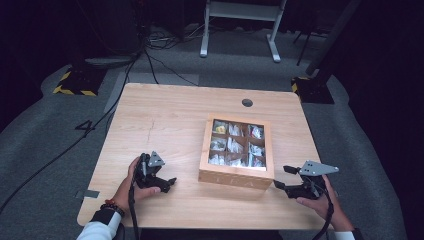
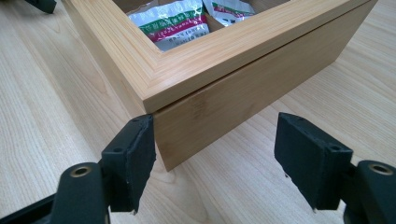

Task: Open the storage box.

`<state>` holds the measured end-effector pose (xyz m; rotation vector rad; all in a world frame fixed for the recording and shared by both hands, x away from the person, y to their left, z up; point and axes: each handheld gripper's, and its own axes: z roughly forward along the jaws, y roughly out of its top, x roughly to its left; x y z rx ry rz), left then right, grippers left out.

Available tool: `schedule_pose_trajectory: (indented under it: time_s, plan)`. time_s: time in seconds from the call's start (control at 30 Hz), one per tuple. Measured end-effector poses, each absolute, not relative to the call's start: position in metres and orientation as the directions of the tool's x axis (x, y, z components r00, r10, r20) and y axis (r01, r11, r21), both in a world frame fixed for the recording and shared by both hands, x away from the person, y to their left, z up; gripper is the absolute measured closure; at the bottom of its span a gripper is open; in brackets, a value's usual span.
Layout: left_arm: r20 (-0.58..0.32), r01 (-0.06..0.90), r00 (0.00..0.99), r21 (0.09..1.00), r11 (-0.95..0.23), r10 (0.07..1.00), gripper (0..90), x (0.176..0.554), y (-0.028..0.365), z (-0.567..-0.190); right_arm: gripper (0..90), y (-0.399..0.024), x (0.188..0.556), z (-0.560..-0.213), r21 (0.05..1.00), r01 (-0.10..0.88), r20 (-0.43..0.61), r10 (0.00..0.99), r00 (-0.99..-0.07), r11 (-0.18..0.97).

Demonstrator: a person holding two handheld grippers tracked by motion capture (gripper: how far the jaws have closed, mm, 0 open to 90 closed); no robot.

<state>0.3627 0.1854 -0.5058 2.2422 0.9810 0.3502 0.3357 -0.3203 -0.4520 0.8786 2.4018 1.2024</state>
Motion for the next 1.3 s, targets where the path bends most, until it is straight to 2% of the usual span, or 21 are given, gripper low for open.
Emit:
schedule_pose_trajectory:
  time_s: [0.37,0.73,0.83,0.9,1.3]
  plan:
    - [-0.015,0.550,0.688,0.663,-0.508,0.726,0.5,0.363,0.185,-0.506,30.0,-0.321,0.338,-0.455,0.809,0.389,0.003,0.659,-0.752,0.441]
    - [-0.015,0.545,0.695,0.664,-0.512,0.719,0.5,0.363,0.184,-0.506,30.3,-0.317,0.337,-0.450,0.811,0.356,-0.046,0.658,-0.752,0.463]
    - [-0.017,0.545,0.696,0.664,-0.512,0.718,0.5,0.363,0.184,-0.506,31.3,-0.317,0.336,-0.448,0.815,0.346,-0.057,0.658,-0.751,0.465]
    - [-0.014,0.540,0.702,0.663,-0.519,0.712,0.5,0.363,0.183,-0.506,36.7,-0.317,0.335,-0.447,0.820,0.332,-0.062,0.649,-0.759,0.466]
    - [-0.017,0.534,0.711,0.663,-0.524,0.703,0.5,0.362,0.180,-0.506,37.2,-0.316,0.332,-0.437,0.846,0.301,-0.081,0.664,-0.743,0.440]
